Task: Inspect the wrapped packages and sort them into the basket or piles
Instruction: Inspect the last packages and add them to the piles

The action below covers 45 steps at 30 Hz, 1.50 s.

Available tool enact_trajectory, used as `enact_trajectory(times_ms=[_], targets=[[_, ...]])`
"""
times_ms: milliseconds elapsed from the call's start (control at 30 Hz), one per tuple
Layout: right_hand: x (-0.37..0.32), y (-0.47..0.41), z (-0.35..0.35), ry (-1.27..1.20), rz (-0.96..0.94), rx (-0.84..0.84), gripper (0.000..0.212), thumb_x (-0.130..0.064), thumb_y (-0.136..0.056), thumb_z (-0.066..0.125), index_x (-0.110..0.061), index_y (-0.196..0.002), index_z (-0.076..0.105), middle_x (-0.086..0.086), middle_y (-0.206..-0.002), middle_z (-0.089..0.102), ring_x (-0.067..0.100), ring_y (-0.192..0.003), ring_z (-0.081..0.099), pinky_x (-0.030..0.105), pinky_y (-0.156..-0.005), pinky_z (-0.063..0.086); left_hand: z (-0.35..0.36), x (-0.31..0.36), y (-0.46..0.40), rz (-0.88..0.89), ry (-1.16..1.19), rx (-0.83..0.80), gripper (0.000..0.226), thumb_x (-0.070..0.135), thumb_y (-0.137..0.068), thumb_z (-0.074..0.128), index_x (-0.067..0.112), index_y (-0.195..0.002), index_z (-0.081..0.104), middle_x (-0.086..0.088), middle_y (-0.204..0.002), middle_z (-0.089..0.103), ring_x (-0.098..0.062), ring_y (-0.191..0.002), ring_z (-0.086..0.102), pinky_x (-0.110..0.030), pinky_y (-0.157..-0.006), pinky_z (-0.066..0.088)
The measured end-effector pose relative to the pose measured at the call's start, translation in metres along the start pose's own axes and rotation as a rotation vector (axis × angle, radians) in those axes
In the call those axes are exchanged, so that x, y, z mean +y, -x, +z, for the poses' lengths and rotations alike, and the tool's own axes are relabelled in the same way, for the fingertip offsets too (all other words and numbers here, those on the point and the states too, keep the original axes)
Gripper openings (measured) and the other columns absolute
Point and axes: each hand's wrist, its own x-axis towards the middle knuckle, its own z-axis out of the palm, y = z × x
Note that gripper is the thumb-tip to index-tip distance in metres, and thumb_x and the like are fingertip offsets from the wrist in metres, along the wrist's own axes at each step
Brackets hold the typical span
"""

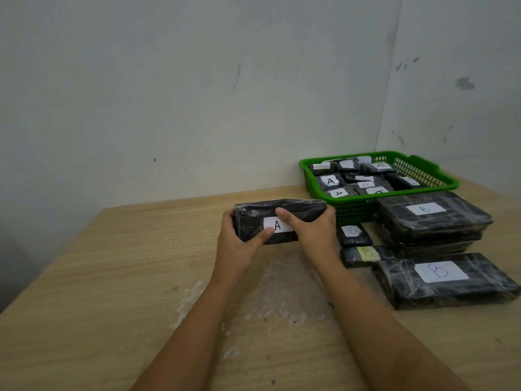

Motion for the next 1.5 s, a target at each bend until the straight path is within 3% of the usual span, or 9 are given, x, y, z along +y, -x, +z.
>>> enact_trajectory(times_ms=[167, 333, 600, 700, 833, 1000, 1133, 1267, 1500], targets=[[-0.002, -0.001, 0.0, 0.031, -0.037, -0.031, 0.111, -0.064, -0.062, 0.089, -0.016, -0.147, 0.035, 0.002, -0.145, 0.048, 0.022, -0.135, 0.048, 0.035, -0.101, 0.041, -0.002, 0.001, -0.004, -0.04, 0.078, 0.046, 0.029, 0.037, -0.095, 0.071, 0.025, -0.117, 0.057, 0.01, -0.108, 0.068, -0.004, -0.098, 0.068, -0.017, -0.077, 0.053], [0.001, -0.001, -0.001, -0.032, -0.063, -0.064, 0.095, -0.054, -0.071, 0.088, -0.016, -0.145, 0.041, -0.002, -0.139, 0.053, 0.017, -0.128, 0.051, 0.028, -0.095, 0.04, -0.007, -0.004, -0.009, -0.051, 0.105, 0.067, 0.027, 0.039, -0.096, 0.067, 0.026, -0.118, 0.057, 0.006, -0.112, 0.068, -0.003, -0.1, 0.068, -0.026, -0.084, 0.056], [0.005, -0.004, -0.002, -0.07, -0.079, -0.038, 0.095, -0.052, -0.072, 0.088, -0.017, -0.147, 0.041, -0.008, -0.129, 0.049, 0.009, -0.118, 0.045, 0.028, -0.095, 0.04, -0.005, 0.0, -0.009, -0.055, 0.114, 0.022, 0.011, 0.037, -0.102, 0.057, 0.029, -0.109, 0.056, 0.006, -0.11, 0.067, 0.004, -0.093, 0.067, -0.016, -0.074, 0.054], [0.006, -0.009, -0.003, -0.043, -0.093, -0.088, 0.087, -0.056, -0.078, 0.082, -0.019, -0.146, 0.044, -0.008, -0.133, 0.053, 0.011, -0.123, 0.05, 0.032, -0.101, 0.045, -0.007, -0.003, -0.012, -0.1, 0.13, 0.051, 0.015, 0.043, -0.102, 0.057, 0.03, -0.109, 0.056, 0.002, -0.113, 0.069, -0.01, -0.103, 0.069, -0.028, -0.081, 0.06], [0.008, -0.014, -0.005, -0.017, -0.119, -0.136, 0.052, -0.043, -0.095, 0.069, -0.019, -0.139, 0.054, -0.002, -0.126, 0.064, 0.02, -0.121, 0.06, 0.041, -0.102, 0.052, -0.016, -0.008, -0.019, -0.181, 0.201, 0.091, 0.022, 0.047, -0.1, 0.06, 0.028, -0.112, 0.06, 0.0, -0.115, 0.073, -0.022, -0.106, 0.072, -0.05, -0.09, 0.06], [0.011, -0.014, -0.004, -0.015, -0.107, -0.109, 0.048, -0.041, -0.095, 0.069, -0.017, -0.135, 0.057, 0.001, -0.124, 0.066, 0.021, -0.118, 0.062, 0.045, -0.101, 0.053, -0.021, -0.003, -0.022, -0.195, 0.26, 0.054, 0.03, 0.038, -0.102, 0.059, 0.016, -0.122, 0.06, -0.002, -0.113, 0.074, -0.017, -0.097, 0.075, -0.032, -0.07, 0.062], [0.011, -0.015, -0.006, -0.032, -0.099, -0.143, 0.056, -0.049, -0.093, 0.069, -0.024, -0.139, 0.054, -0.002, -0.127, 0.065, 0.019, -0.115, 0.064, 0.049, -0.098, 0.056, -0.027, -0.004, -0.026, -0.193, 0.266, 0.041, 0.03, 0.032, -0.107, 0.053, 0.014, -0.13, 0.058, -0.002, -0.115, 0.072, -0.016, -0.095, 0.074, -0.036, -0.071, 0.063], [0.008, -0.015, -0.008, -0.081, -0.133, -0.235, 0.052, -0.039, -0.097, 0.067, -0.033, -0.144, 0.046, -0.014, -0.119, 0.059, 0.01, -0.107, 0.064, 0.033, -0.081, 0.057, -0.03, -0.006, -0.028, -0.218, 0.291, 0.075, 0.027, 0.03, -0.107, 0.052, 0.014, -0.127, 0.06, -0.003, -0.113, 0.073, -0.016, -0.092, 0.074, -0.034, -0.066, 0.061], [0.014, -0.02, -0.01, -0.106, -0.147, -0.254, 0.042, -0.034, -0.095, 0.071, -0.053, -0.127, 0.051, 0.0, -0.127, 0.064, 0.022, -0.107, 0.067, 0.037, -0.076, 0.056, -0.036, -0.002, -0.027, -0.292, 0.41, 0.029, 0.04, 0.032, -0.1, 0.063, 0.018, -0.137, 0.054, -0.003, -0.113, 0.072, -0.011, -0.083, 0.074, -0.033, -0.064, 0.059]])
